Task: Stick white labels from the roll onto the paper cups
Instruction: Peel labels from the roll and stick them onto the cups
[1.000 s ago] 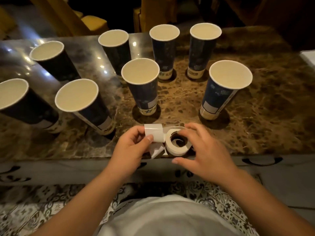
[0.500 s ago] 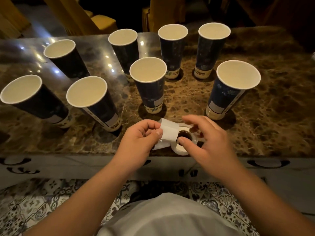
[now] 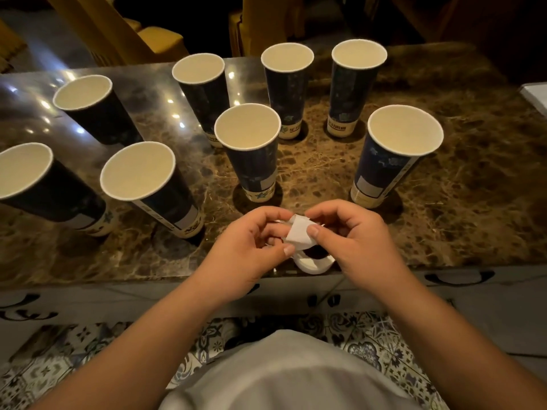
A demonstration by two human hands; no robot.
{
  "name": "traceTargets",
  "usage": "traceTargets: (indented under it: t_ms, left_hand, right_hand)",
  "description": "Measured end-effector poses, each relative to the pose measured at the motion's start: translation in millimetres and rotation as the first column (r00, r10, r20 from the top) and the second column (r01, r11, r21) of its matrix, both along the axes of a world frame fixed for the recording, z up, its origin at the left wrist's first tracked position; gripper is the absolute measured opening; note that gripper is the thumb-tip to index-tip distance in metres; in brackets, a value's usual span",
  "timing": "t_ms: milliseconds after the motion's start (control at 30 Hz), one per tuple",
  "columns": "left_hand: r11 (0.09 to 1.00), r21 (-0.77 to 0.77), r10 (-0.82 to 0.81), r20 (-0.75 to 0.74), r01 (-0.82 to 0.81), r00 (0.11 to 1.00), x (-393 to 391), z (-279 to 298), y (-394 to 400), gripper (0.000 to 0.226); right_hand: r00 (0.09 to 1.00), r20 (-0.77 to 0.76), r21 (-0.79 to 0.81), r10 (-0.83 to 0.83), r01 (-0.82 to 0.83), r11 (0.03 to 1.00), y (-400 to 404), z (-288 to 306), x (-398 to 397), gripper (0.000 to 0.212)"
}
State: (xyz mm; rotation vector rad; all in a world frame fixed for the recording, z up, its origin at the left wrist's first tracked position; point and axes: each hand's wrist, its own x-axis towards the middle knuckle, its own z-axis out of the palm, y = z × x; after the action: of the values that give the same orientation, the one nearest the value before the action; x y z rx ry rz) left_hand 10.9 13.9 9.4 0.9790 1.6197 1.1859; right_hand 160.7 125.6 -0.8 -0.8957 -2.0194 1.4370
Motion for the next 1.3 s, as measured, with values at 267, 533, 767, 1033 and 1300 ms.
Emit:
traceTargets:
  t_ms: [267, 533, 767, 1033, 1300]
  left_hand:
    - [0.995, 0.012, 0.104, -0.096, -0.103, 0.99, -5, -6, 0, 0.026]
    - [0.994, 0.001, 0.106, -0.167, -0.107, 0.98, -7, -7, 3, 0.009]
    - [0.999, -0.02, 0.041, -0.134, -0.044, 0.99, -11, -7, 3, 0.011]
    - [0.998, -0.018, -0.062, -0.226, 0.059, 0.972, -13, -6, 0, 0.012]
    - [0.999, -0.005, -0.034, -0.322, 0.034, 0.946, -11, -10, 0, 0.013]
  right_hand:
    - [1.0, -0.031, 0.033, -0.003, 0.004, 0.999, -4, 6, -7, 0.035]
    - [0.993, 0.09, 0.452, -0.07, 0.022, 0.892, -3, -1, -6, 0.02]
    - [0.972, 0.231, 0.704, 0.045, -0.199, 0.682, -13, 0, -4, 0.015]
    - [0.944, 0.328, 0.68, 0.035, -0.262, 0.684, -14, 1, -8, 0.017]
    - [0.924, 0.383, 0.735, -0.018, -0.293, 0.612, -14, 4, -9, 0.025]
